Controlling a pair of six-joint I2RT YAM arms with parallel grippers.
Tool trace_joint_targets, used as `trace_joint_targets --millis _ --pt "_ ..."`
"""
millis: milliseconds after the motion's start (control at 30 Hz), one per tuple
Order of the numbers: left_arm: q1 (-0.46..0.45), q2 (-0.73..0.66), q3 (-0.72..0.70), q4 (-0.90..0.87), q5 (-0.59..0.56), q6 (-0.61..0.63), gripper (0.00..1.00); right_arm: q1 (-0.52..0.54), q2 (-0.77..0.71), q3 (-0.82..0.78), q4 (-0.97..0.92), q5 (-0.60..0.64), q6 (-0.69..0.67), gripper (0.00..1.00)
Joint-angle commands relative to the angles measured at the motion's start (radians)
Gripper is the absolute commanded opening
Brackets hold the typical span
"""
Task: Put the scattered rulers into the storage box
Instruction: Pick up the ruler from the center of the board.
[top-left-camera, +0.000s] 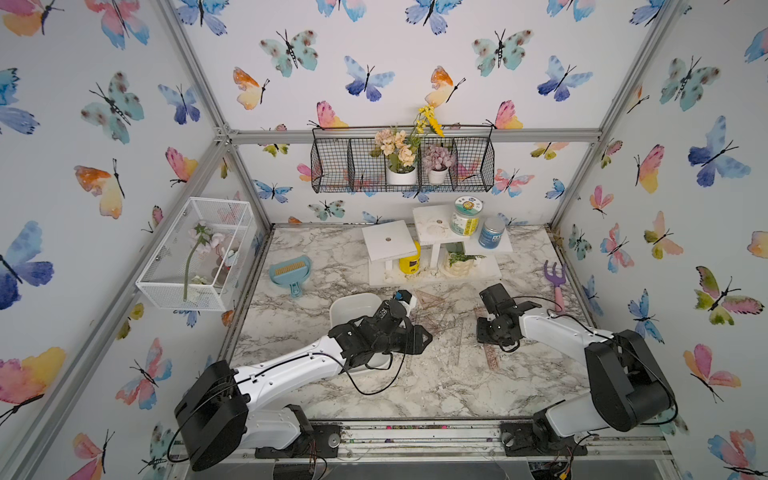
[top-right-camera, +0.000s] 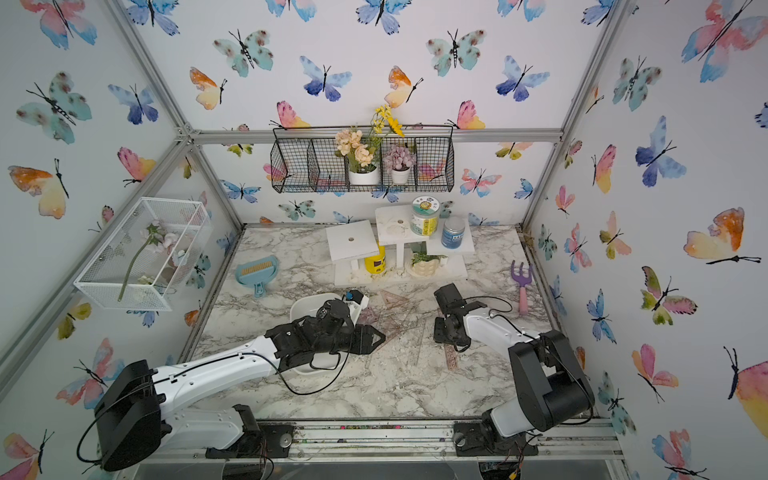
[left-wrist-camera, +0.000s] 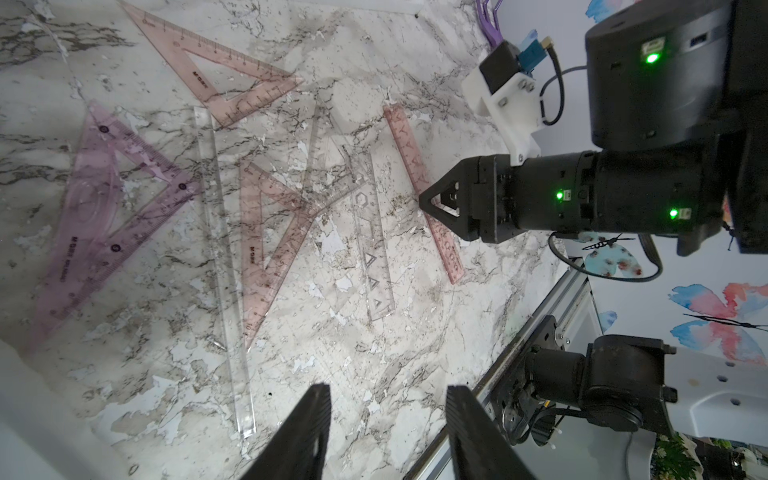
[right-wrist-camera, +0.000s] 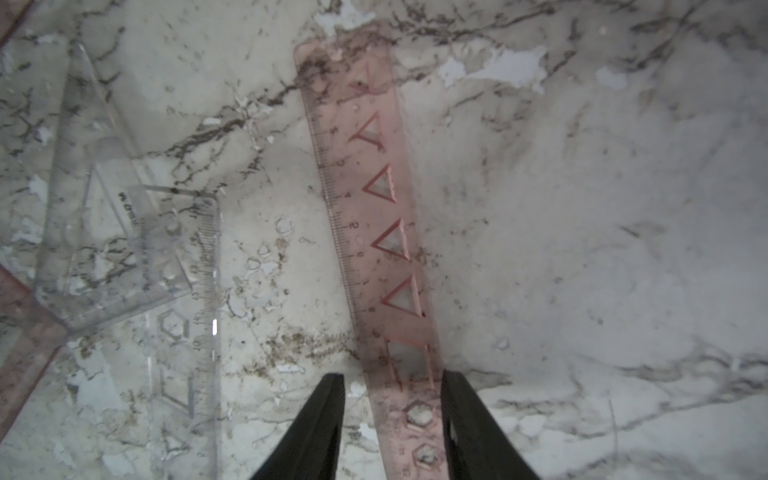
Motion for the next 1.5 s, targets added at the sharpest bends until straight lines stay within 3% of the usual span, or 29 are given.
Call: trace_joint_targets --millis 0,833,1300,1467 --pt "-0.002 -0.007 -0.014 0.019 0.005 -0.007 0.50 0.007 0.021 0.000 -0.010 0.030 0.007 0.44" --pt "-0.004 -0.036 -0.046 0.037 0.012 -0.019 0.50 0.022 0.097 0.027 -0.026 0.053 0.012 0.41" --pt "-0.004 -0.056 -0.059 0.035 0.013 -0.018 0.50 0.024 0.060 0.017 -0.036 0.060 0.022 0.26" --pt "-0.004 -0.067 -0.062 0.036 0.007 -0.022 0.50 0.024 0.007 0.018 -0.055 0.061 0.028 0.14"
